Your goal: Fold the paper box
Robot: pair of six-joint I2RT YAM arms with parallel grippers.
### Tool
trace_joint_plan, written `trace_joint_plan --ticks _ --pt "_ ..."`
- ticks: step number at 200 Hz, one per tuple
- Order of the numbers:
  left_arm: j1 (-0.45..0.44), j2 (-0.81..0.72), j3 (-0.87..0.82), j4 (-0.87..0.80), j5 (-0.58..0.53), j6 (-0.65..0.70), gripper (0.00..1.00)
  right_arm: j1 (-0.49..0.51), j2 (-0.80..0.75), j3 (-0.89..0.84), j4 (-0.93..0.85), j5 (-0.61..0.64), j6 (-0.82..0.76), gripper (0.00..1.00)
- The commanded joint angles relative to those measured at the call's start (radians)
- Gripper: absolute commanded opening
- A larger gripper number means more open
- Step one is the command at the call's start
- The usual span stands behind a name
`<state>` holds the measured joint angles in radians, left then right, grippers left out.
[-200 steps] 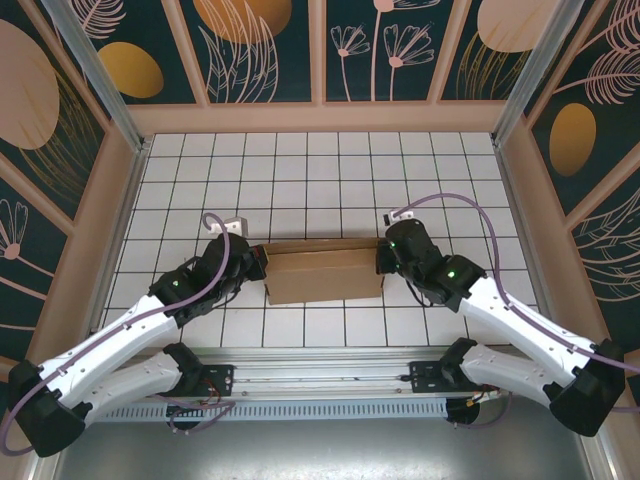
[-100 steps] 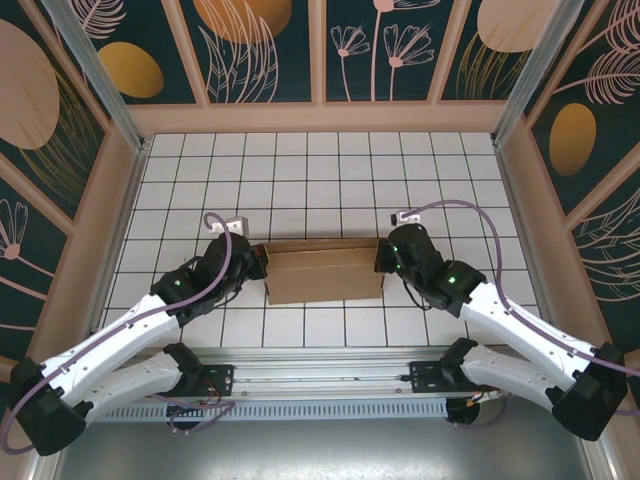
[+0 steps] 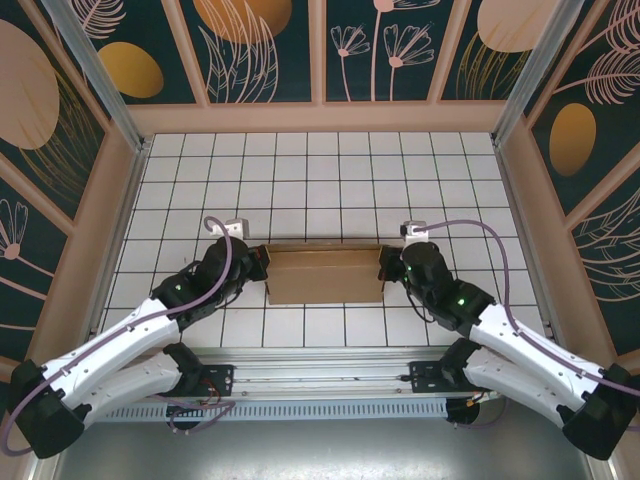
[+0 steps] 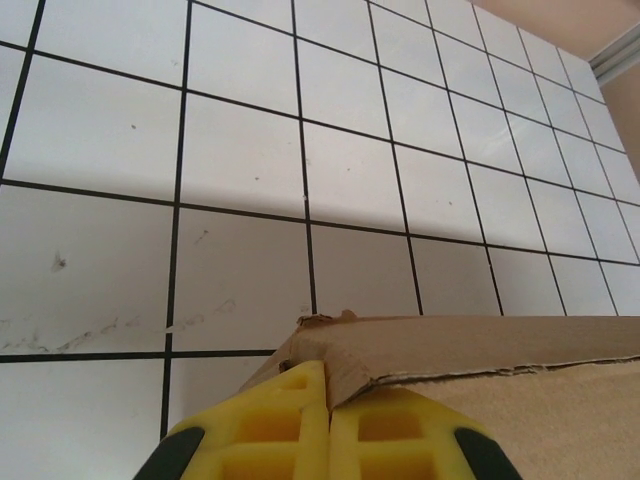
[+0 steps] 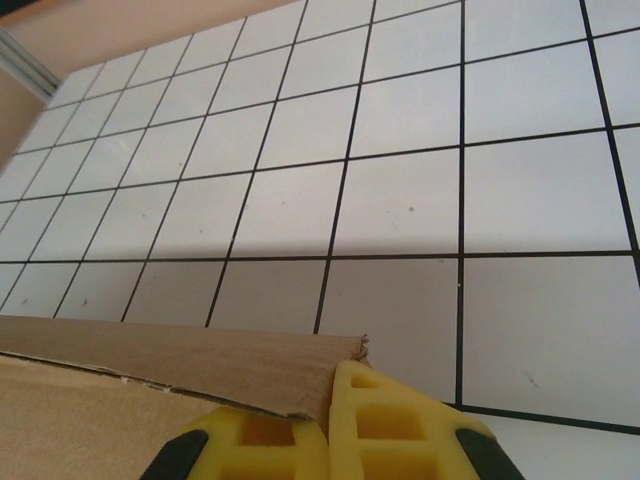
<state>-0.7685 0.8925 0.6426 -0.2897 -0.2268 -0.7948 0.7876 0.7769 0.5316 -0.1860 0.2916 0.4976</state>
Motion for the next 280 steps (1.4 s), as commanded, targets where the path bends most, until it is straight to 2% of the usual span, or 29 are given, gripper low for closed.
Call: trace_joint_plan --ticks 1,46,70,120,154,171,197,247,267,280 --pt "-0.007 0.017 -0.088 -0.092 0.073 -0.033 0.00 0.022 -0.001 -0.071 0.014 -0.026 0.050 0.00" --pt "-0.009 -0.003 -0.143 -0.057 0.064 -0.018 0.00 0.036 -0.048 -0.113 0.065 0.041 0.044 0.00" --pt "-0.012 -0.029 -0.157 -0.038 0.053 0.005 0.00 0.036 -0.088 -0.120 0.095 0.035 0.020 0.06" --pt "-0.028 -0.063 -0.133 -0.033 0.028 0.052 0.00 0.037 -0.140 -0.101 0.130 -0.041 -0.047 0.24" --pt "-0.050 -0.043 -0.118 -0.039 0.000 0.066 0.00 0.036 -0.150 -0.061 0.133 -0.085 -0.094 0.42" --pt "-0.068 -0.031 -0.109 -0.046 -0.021 0.072 0.00 0.036 -0.152 -0.033 0.116 -0.086 -0.105 0.52" --pt "-0.090 -0.024 -0.097 -0.054 -0.055 0.078 0.00 0.033 -0.162 0.012 0.074 -0.062 -0.142 0.60" --pt "-0.101 -0.027 -0.100 -0.053 -0.069 0.082 0.00 0.028 -0.164 0.096 -0.022 -0.052 -0.230 0.59" --pt "-0.106 -0.027 -0.100 -0.051 -0.075 0.087 0.00 0.028 -0.150 0.126 -0.033 -0.084 -0.244 0.51" --pt "-0.111 -0.027 -0.099 -0.051 -0.077 0.090 0.00 0.028 -0.112 0.160 -0.045 -0.094 -0.229 0.39"
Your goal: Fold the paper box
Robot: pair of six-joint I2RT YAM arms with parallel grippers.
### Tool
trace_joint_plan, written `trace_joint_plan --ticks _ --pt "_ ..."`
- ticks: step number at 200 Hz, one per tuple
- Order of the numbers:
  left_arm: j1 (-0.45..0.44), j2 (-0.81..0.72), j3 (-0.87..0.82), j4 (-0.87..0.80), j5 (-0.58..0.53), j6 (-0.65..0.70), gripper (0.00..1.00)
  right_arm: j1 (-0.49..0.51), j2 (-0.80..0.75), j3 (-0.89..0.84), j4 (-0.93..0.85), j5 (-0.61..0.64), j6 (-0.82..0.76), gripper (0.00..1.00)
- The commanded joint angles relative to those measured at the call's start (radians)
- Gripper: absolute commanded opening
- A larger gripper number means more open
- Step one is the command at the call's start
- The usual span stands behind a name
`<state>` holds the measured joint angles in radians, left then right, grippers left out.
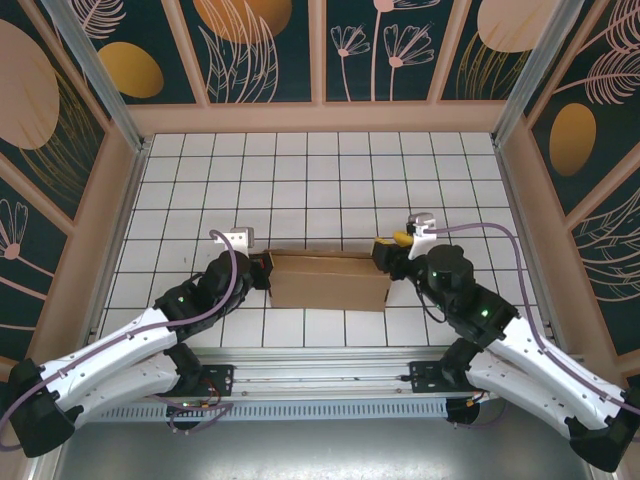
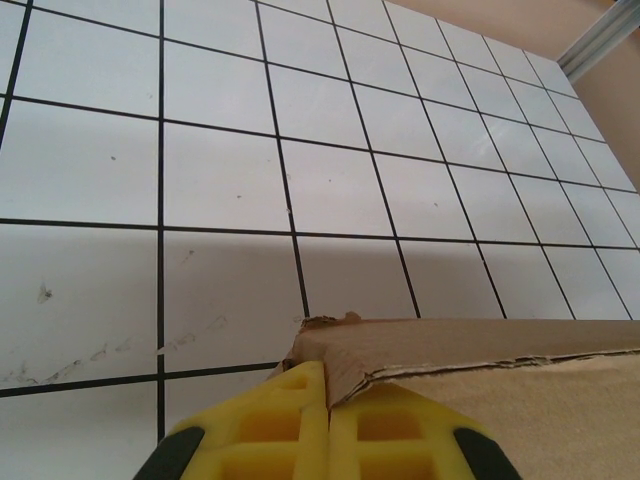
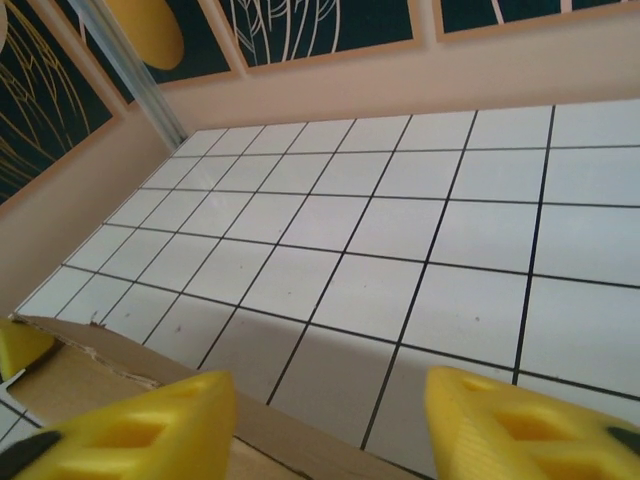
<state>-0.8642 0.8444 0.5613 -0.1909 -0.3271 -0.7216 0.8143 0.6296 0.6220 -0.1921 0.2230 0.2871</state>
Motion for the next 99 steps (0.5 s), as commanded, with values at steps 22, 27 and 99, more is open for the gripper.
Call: trace_joint_plan --ticks 22,27,99 --pt "-0.021 0.018 -0.018 -0.150 0.016 0.021 0.00 0.000 0.139 0.142 -0.070 -0.040 0.008 0.20" --pt "-0.022 0.018 -0.018 -0.149 0.015 0.023 0.00 0.000 0.166 0.159 -0.080 -0.041 0.015 0.17" --pt "-0.025 -0.007 -0.024 -0.150 -0.005 0.025 0.00 -0.007 0.367 0.199 -0.104 -0.077 0.075 0.00"
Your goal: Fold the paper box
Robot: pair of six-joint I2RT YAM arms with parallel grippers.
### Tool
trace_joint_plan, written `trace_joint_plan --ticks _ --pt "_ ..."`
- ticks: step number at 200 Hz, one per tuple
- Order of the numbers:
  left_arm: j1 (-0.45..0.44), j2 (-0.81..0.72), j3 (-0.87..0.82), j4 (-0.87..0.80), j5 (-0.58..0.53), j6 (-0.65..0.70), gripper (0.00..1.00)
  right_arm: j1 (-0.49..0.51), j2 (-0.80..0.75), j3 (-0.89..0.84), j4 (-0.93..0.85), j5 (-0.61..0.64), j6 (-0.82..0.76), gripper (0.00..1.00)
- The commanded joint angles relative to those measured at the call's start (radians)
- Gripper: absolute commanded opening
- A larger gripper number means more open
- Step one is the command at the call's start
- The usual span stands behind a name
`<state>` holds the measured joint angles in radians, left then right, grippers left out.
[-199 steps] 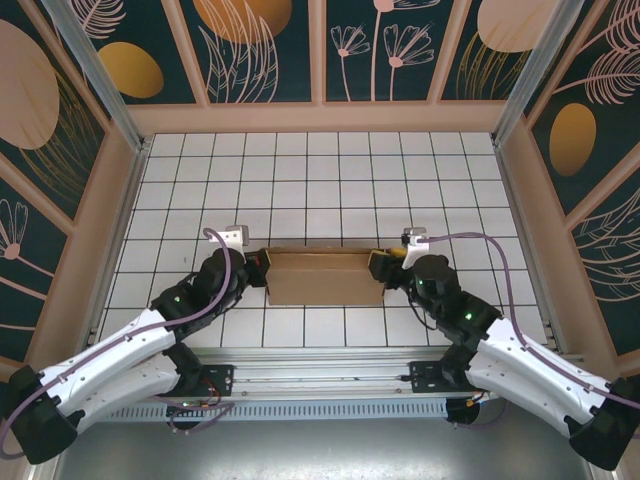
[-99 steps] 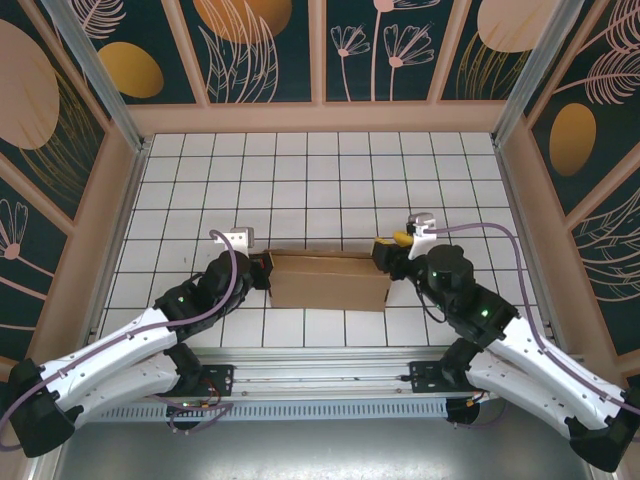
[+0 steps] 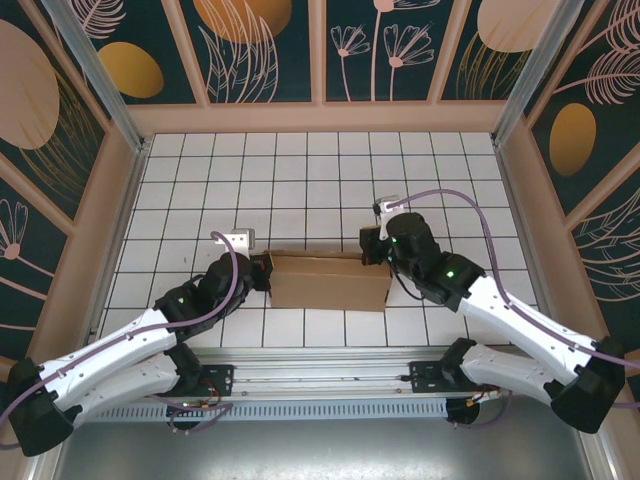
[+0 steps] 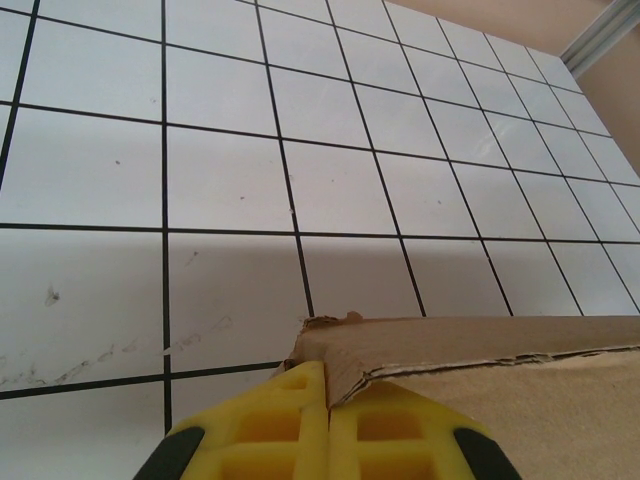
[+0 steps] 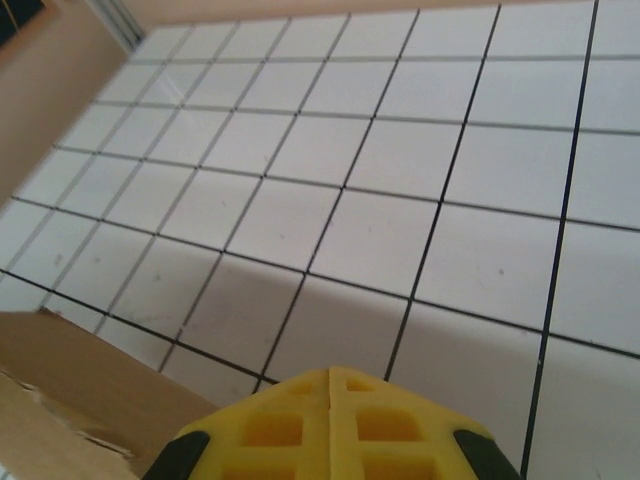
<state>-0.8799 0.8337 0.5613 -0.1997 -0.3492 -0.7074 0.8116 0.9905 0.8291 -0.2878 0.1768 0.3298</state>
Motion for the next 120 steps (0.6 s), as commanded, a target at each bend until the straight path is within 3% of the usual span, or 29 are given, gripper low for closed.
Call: trace_joint_plan --ticks 1,91,120 --pt "-0.009 0.003 -0.024 -0.141 0.017 0.011 0.00 -0.005 0.006 -0.012 -0.007 -0.033 0.033 0.00" --pt "-0.010 -0.022 -0.018 -0.136 0.035 0.007 0.00 0.053 -0.062 -0.187 0.075 -0.068 0.082 0.00" --pt "-0.010 -0.038 -0.014 -0.145 0.045 -0.003 0.09 0.070 -0.066 -0.206 0.090 -0.063 0.094 0.00"
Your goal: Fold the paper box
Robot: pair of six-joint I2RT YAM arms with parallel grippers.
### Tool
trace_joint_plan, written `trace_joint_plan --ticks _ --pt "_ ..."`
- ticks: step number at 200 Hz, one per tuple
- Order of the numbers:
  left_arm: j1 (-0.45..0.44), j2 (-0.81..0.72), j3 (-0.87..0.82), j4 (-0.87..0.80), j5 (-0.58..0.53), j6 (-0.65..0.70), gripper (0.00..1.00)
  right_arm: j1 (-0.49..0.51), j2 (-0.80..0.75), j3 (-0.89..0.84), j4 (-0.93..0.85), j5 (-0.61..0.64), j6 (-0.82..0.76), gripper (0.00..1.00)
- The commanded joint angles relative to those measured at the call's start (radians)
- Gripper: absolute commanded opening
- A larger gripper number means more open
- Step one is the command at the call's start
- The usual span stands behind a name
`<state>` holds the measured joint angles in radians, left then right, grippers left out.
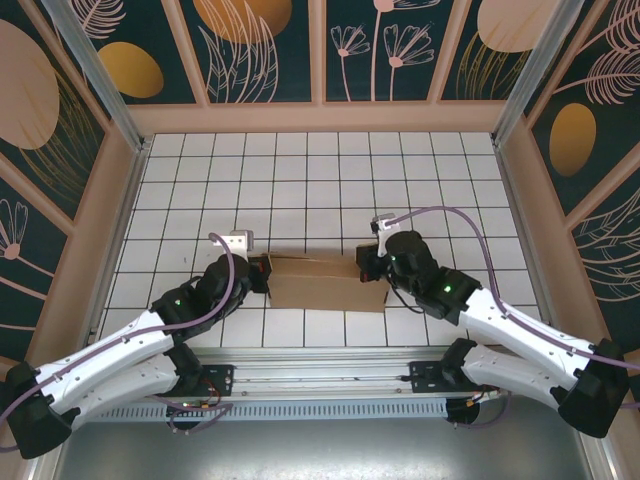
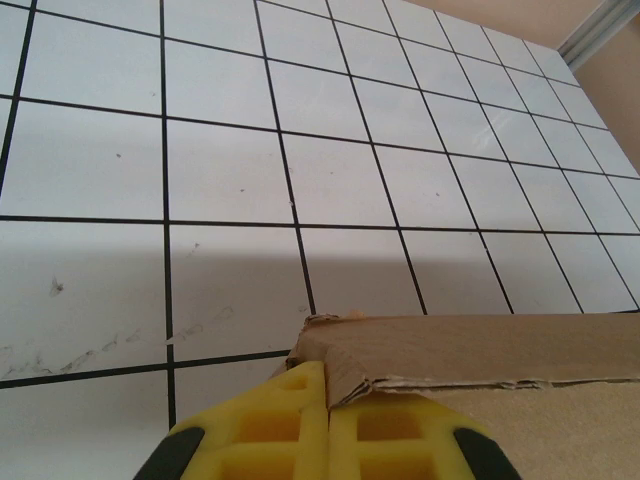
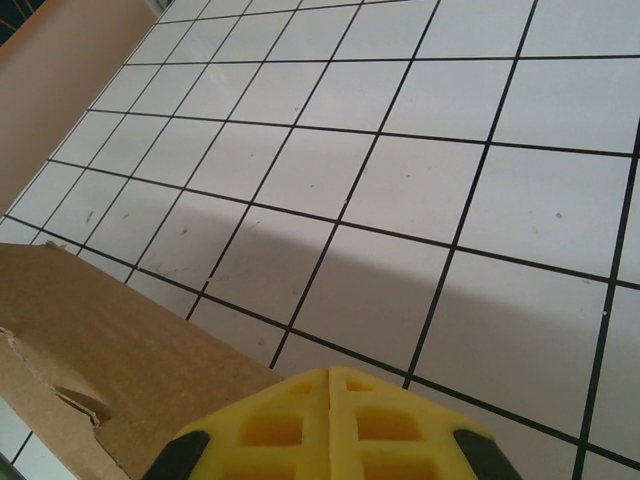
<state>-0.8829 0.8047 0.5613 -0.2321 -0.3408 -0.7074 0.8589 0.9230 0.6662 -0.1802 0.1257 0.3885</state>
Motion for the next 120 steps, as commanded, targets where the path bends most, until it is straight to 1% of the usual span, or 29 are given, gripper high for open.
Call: trace_joint_plan --ticks 1,35,40,49,57,73,84,105,120 --pt "-0.008 -0.010 -0.014 -0.114 0.037 -0.003 0.10 0.024 0.001 -0.043 -0.018 -0.011 0.036 0.00" --pt "-0.008 -0.065 0.001 -0.135 0.053 -0.020 0.23 0.038 -0.010 -0.056 -0.005 0.009 0.047 0.00" --pt "-0.007 -0.074 0.004 -0.140 0.054 -0.024 0.26 0.040 -0.010 -0.058 -0.003 0.012 0.049 0.00" --pt "-0.007 -0.088 0.012 -0.157 0.052 -0.040 0.35 0.042 -0.012 -0.060 0.001 0.017 0.050 0.00" --pt "-0.006 -0.097 0.018 -0.168 0.052 -0.051 0.41 0.045 -0.013 -0.061 0.003 0.021 0.052 0.00" --pt "-0.007 -0.113 0.025 -0.177 0.068 -0.065 0.50 0.048 -0.009 -0.063 0.005 0.030 0.054 0.00" --pt "-0.007 -0.120 0.030 -0.186 0.068 -0.076 0.52 0.050 -0.007 -0.063 0.006 0.041 0.055 0.00" --pt "-0.007 -0.130 0.040 -0.196 0.066 -0.079 0.49 0.050 -0.005 -0.065 0.009 0.054 0.052 0.00" --pt "-0.007 -0.154 0.044 -0.213 0.047 -0.078 0.45 0.050 -0.004 -0.069 0.014 0.061 0.052 0.00"
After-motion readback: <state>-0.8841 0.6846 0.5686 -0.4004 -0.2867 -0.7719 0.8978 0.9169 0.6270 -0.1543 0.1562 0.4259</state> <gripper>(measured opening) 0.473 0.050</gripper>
